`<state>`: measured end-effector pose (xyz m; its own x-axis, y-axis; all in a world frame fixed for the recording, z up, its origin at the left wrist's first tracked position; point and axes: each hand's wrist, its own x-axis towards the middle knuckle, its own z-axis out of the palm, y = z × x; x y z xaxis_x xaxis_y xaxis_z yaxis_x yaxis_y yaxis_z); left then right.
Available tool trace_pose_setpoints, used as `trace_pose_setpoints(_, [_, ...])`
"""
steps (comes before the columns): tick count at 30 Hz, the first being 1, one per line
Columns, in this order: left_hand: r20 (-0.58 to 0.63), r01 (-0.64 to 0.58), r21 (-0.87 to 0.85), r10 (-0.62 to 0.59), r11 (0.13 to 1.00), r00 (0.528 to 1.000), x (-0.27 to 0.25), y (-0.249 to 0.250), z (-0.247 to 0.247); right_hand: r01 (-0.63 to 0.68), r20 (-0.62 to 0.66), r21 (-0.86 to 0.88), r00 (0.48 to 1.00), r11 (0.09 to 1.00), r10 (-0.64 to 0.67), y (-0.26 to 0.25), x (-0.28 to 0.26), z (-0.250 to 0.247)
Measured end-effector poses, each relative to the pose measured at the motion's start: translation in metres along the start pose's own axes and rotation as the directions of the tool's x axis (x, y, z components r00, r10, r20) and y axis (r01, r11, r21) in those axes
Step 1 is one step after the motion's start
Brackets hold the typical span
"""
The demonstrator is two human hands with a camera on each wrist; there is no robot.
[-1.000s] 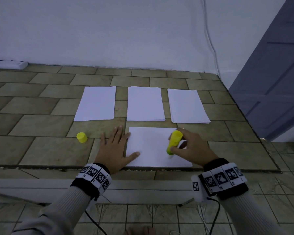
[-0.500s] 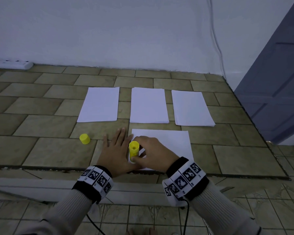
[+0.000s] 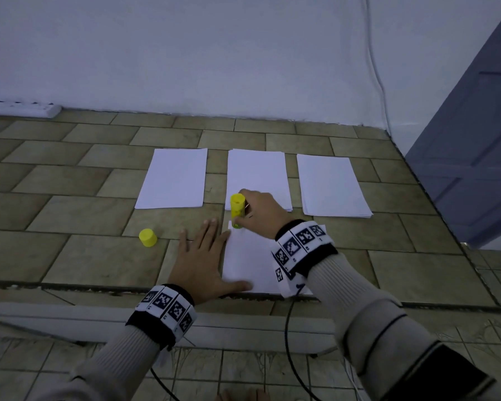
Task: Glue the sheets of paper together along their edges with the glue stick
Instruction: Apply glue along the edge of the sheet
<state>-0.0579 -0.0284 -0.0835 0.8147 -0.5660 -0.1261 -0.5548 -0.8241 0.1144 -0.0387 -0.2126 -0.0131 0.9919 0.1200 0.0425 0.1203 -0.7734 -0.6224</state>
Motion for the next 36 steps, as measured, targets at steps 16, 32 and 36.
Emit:
trace_pose_setpoints(16, [-0.034,-0.009,0.027,0.010,1.000,0.999,0.002,-0.002,0.006,-0.031,0.070,0.300,0.997,0.953,0.011,0.029,-0.106,-0.027])
trace_pose_setpoints(32, [0.000,-0.002,0.035,0.002,0.999,1.000,0.000,-0.001,0.003,0.011,0.015,0.199,1.000,0.980,-0.015,0.032,-0.084,-0.034])
trace_pose_setpoints(36, [0.008,-0.004,0.039,0.004,0.999,1.000,0.000,-0.001,0.001,-0.033,-0.022,0.152,0.999,0.988,0.036,0.043,-0.054,-0.041])
